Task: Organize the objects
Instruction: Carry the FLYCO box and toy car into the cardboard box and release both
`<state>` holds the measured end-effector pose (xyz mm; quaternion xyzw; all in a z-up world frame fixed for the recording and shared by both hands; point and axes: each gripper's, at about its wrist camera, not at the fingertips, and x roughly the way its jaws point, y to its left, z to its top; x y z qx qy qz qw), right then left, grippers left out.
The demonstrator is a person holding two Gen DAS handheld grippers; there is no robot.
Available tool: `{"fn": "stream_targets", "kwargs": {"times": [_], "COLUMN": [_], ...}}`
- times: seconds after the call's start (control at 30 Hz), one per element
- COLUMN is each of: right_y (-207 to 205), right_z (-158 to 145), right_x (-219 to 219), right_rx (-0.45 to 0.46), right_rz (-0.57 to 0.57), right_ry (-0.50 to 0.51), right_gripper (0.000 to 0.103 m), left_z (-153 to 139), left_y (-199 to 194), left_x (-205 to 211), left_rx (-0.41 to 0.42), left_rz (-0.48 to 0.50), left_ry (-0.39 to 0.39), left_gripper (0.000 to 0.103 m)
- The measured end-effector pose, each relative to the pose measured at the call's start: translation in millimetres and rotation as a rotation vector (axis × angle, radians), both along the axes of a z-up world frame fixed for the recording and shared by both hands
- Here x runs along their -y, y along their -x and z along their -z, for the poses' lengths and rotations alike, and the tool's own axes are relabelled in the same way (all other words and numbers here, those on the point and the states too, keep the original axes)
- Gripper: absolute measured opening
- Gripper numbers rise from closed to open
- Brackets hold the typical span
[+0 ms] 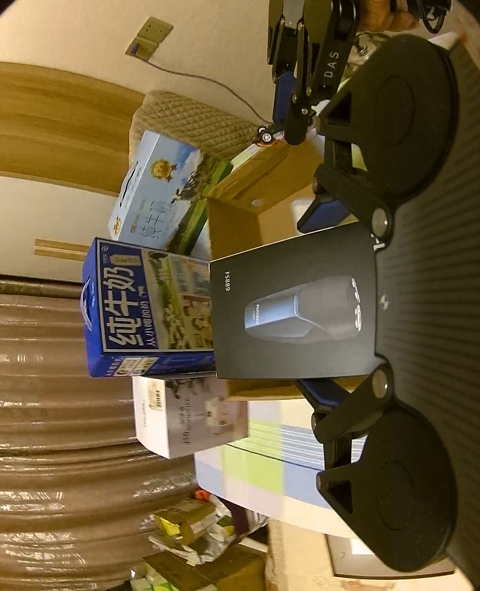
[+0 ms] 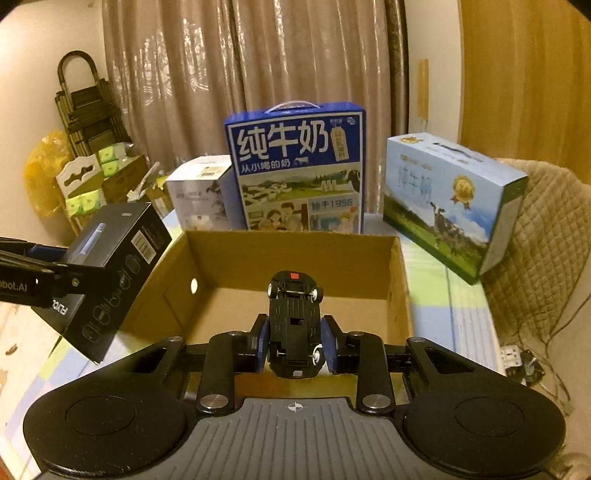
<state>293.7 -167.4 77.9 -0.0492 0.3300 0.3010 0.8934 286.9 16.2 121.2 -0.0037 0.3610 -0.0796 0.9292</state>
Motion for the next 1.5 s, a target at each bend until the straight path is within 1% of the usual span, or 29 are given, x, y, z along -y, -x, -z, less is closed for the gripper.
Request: {"fn": "stream_targets", "kwargs": {"times": [0.07, 0.23, 0.47, 0.63, 0.7, 0.77, 0.87, 0.93, 1.0, 1.07, 1.1, 1.13, 1.17, 1.2, 1.23, 1.33, 1.5], "right_y": [-16, -38, -59, -67, -71, -72, -72, -73, -75, -76, -77, -77, -77, -74, -71, -59, -20], "right_z": [7, 27, 45, 52, 55, 56, 58, 59, 60, 58, 57, 55, 53, 49, 46, 37, 23], "right_x": [-8, -20, -26, -27, -27, -26, -27, -27, -28, -31, -32, -32, -30, -26, -23, -13, 6], "right_rx": [-0.027, -0.069, -0.098, -0.111, -0.13, -0.139, -0.14, -0.15, -0.16, -0.165, -0.164, -0.159, -0.151, -0.132, -0.117, -0.117, -0.091], "right_rz": [0.0, -0.002, 0.009, 0.02, 0.025, 0.026, 0.021, 0.029, 0.038, 0.033, 0.024, 0.02, 0.023, 0.041, 0.052, 0.053, 0.06], "right_ry": [0.0, 0.011, 0.003, -0.015, -0.032, -0.042, -0.041, -0.063, -0.085, -0.108, -0.133, -0.162, -0.188, -0.213, -0.233, -0.259, -0.231], "right_gripper": [0.027, 0.027, 0.027, 0.027, 0.027, 0.027, 0.027, 0.027, 0.027, 0.027, 0.036, 0.048, 0.073, 0.079, 0.079, 0.079, 0.079], "left_z": [5, 22, 41, 52, 55, 57, 60, 59, 57, 53, 51, 49, 47, 45, 43, 39, 40], "left_y": [-17, -43, -63, -73, -74, -73, -68, -64, -57, -53, -50, -48, -45, -41, -36, -20, 18], "left_x": [-1, 2, 6, 8, 4, 0, -6, -10, -13, -16, -16, -17, -18, -19, -21, -25, -24], "left_rx": [-0.013, -0.037, -0.058, -0.049, -0.044, -0.043, -0.045, -0.041, -0.028, -0.018, -0.014, -0.013, -0.01, -0.004, 0.0, 0.004, 0.003], "left_rz": [-0.003, 0.002, 0.017, 0.019, -0.001, -0.014, -0.028, -0.038, -0.046, -0.054, -0.053, -0.055, -0.059, -0.067, -0.067, -0.069, -0.078], "left_ry": [0.002, -0.014, -0.018, -0.024, -0.002, 0.012, 0.012, 0.023, 0.04, 0.049, 0.055, 0.058, 0.058, 0.061, 0.067, 0.084, 0.087], "left_gripper": [0.079, 0.079, 0.079, 0.082, 0.087, 0.087, 0.087, 0.088, 0.092, 0.092, 0.092, 0.093, 0.093, 0.096, 0.097, 0.099, 0.099]}}
